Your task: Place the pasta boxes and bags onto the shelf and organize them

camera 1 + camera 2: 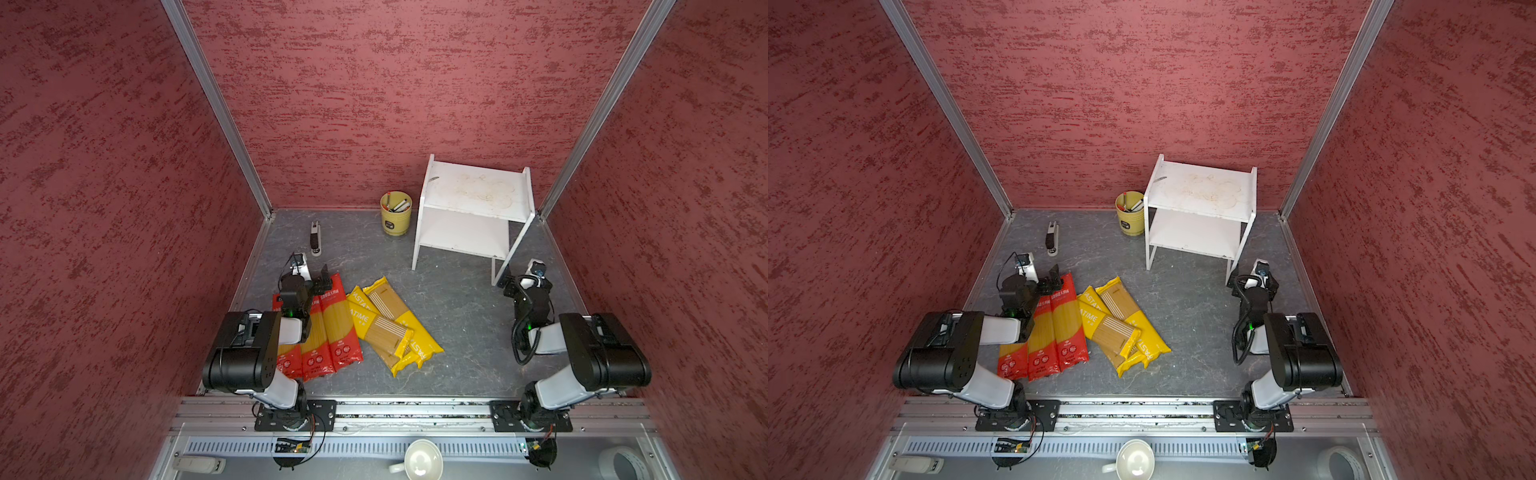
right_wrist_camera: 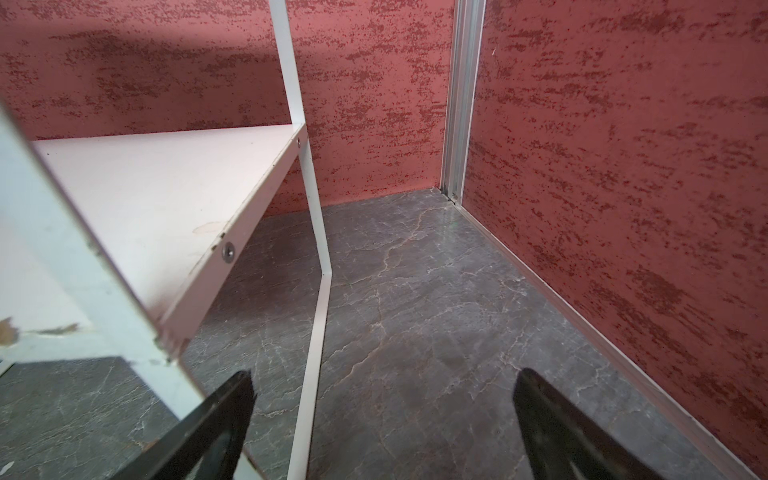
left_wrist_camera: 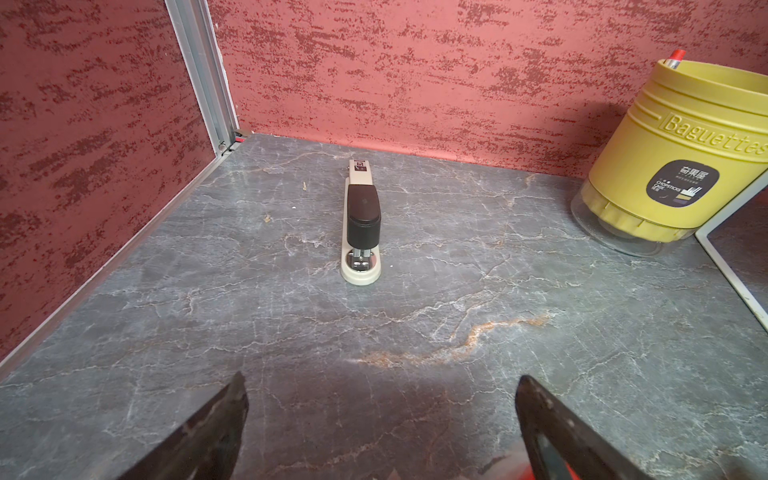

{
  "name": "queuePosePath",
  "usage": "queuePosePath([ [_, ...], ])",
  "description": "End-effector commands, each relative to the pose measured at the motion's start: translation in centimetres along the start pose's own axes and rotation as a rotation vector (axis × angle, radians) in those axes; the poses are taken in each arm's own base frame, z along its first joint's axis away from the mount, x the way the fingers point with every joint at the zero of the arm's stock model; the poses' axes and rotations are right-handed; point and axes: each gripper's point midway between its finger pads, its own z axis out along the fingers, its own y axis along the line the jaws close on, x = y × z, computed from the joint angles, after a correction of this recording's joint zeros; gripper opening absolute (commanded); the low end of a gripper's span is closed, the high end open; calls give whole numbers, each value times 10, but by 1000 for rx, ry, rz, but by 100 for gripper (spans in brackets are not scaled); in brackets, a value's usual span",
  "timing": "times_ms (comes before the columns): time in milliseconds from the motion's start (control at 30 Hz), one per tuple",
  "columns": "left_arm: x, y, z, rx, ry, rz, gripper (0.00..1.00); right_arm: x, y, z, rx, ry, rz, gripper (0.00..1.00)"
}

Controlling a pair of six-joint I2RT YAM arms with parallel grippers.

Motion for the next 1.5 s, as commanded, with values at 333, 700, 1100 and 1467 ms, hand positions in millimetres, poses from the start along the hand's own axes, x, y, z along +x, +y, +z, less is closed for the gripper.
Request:
queuePosePath([
  [333,-9,-1,2,10,-21,11,99,-6,3,4,-14,-13,0,99],
  [700,-9,-1,2,9,-21,11,100,-5,3,2,-13,-14,2,99],
  [1100,-32,0,-19,-104,-100,48,99,-21,-1,-23,-20,-112,17,99],
  [1467,-77,-26,-49,-190,20,-1,100,-71,-12,-14,252,167,235,99],
])
